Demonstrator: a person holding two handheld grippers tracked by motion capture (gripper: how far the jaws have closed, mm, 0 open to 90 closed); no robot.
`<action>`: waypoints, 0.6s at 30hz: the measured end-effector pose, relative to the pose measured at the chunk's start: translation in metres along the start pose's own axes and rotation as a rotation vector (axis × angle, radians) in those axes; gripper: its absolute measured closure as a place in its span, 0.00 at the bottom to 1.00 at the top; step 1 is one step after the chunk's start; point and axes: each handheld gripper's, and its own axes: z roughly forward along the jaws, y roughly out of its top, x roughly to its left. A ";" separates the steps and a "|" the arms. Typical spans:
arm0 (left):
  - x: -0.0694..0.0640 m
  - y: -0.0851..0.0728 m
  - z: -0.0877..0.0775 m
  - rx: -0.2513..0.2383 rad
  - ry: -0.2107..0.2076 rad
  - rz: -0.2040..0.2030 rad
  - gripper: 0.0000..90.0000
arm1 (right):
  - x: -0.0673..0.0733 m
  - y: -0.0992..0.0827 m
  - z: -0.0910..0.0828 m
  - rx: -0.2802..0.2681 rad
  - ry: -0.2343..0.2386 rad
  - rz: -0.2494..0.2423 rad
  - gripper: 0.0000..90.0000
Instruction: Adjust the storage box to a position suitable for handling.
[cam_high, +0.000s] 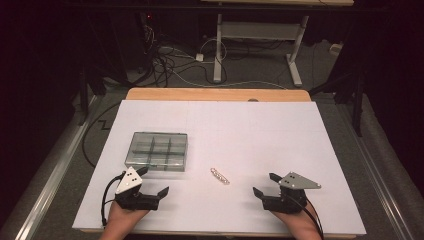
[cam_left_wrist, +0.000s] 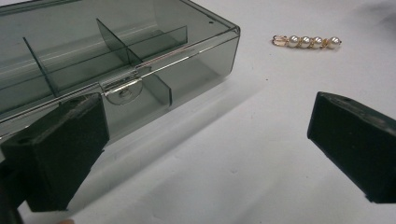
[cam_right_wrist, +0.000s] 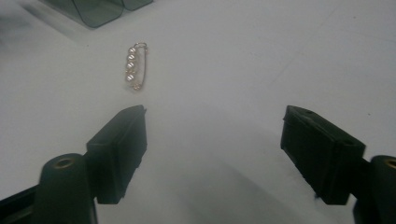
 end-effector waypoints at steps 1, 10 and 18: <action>0.000 0.000 0.000 -0.001 0.000 -0.002 0.00 | 0.002 0.001 0.002 0.000 0.008 0.001 0.31; -0.001 0.000 0.000 -0.003 0.004 0.003 0.00 | 0.016 0.015 0.021 0.006 0.089 -0.029 0.63; -0.001 0.000 0.000 -0.002 0.002 0.009 0.00 | 0.032 0.029 0.043 0.021 0.114 -0.054 0.72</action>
